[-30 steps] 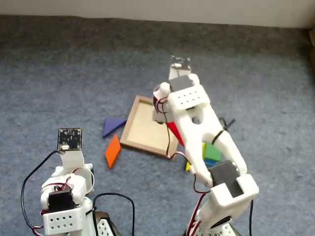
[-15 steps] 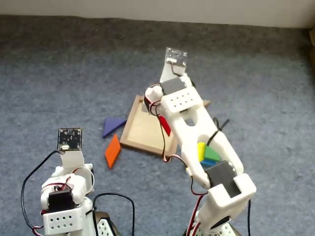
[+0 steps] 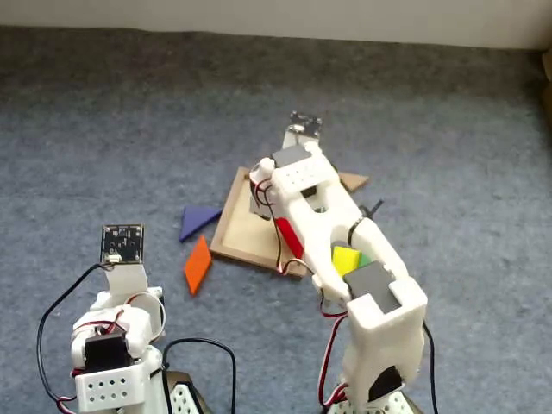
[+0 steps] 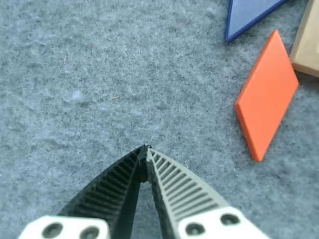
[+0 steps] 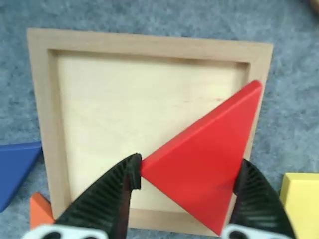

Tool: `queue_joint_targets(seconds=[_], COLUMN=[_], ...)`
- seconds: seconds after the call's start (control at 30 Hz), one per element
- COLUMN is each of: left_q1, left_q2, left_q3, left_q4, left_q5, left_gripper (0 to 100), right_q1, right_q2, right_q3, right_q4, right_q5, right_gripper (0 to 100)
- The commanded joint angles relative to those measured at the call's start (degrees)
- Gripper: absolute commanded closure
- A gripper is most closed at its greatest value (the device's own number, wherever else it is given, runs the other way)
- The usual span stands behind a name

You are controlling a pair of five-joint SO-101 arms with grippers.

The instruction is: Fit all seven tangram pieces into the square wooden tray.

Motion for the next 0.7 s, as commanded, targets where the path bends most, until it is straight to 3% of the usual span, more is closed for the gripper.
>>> queue_joint_targets(seconds=[0.0,0.67], left_q1=[-0.5,-0.5], left_q2=[-1.5,-1.5], left_q3=[1.1,1.1], left_q4=[0.3,0.3], left_q5=[-0.2,-0.2], left_gripper=[99,99], right_q1=[1.2,1.1], right_q2=[-1.1,6.3], right_q3=[-2.1,-8.6], right_q4=[-1.1,-0.3], right_q5=[-0.5,4.7], right_gripper=[78.2,78.0])
